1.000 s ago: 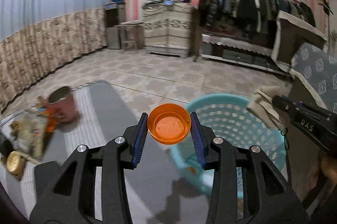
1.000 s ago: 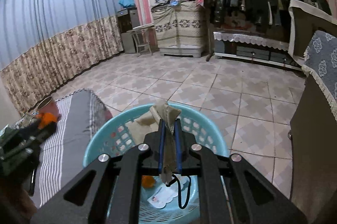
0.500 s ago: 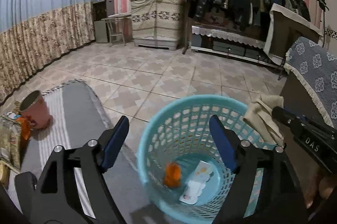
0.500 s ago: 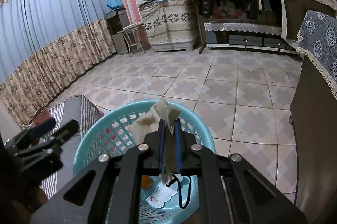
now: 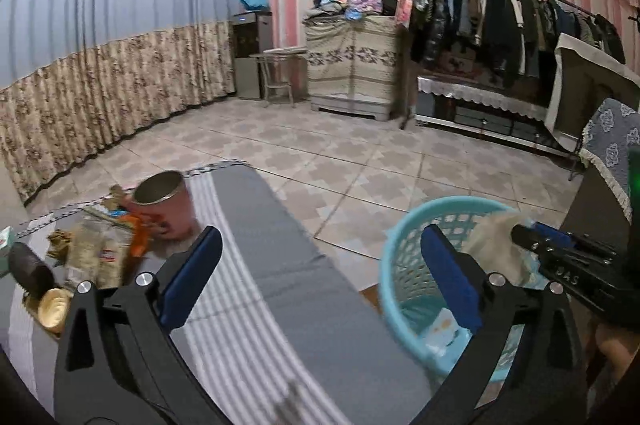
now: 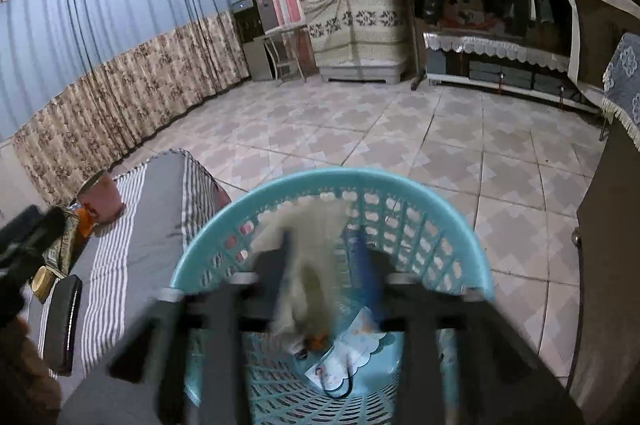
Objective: Collect trash
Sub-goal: 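Carry both over the blue basket and open the left and right tools to drop them, then grasp the black ribbed cylinder with the left tool while the right tool grasps the snack bag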
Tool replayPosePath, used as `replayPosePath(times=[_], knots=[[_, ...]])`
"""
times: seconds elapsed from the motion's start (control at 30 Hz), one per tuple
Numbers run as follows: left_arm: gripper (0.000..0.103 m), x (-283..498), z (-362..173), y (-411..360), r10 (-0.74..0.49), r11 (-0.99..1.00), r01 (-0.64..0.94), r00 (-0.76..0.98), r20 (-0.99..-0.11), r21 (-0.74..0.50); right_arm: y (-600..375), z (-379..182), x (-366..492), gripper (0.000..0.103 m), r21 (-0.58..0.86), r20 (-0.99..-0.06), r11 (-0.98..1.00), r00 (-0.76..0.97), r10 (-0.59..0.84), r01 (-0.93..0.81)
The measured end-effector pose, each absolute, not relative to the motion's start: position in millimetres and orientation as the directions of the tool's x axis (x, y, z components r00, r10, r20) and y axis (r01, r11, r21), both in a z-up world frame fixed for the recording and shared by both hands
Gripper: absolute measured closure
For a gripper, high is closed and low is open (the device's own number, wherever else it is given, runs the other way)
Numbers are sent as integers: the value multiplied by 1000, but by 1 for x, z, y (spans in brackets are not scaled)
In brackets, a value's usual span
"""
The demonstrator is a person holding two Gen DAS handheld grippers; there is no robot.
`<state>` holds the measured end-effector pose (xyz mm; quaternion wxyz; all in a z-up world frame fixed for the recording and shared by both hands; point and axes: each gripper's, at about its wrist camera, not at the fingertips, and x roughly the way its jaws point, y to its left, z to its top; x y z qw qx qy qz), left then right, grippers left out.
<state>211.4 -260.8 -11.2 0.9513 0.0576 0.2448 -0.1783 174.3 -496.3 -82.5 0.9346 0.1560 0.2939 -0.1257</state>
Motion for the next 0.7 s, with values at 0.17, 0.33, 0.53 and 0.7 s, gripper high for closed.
replayPosePath(times=[0.17, 0.33, 0.53, 0.7], knots=[[6, 208, -3, -231, -283, 945, 326, 833, -474, 8, -494, -91, 179, 35, 201, -608, 910, 774, -174, 362], [6, 206, 0, -193, -230, 965, 263, 854, -466, 4, -480, -82, 175, 24, 149, -584, 920, 783, -214, 363], [6, 207, -3, -129, -130, 987, 161, 871, -474, 25, -441, -68, 172, 18, 99, -543, 948, 814, -205, 304], [6, 214, -10, -66, -30, 998, 57, 871, -490, 39, -407, -64, 174, 17, 84, -539, 962, 824, -175, 260]])
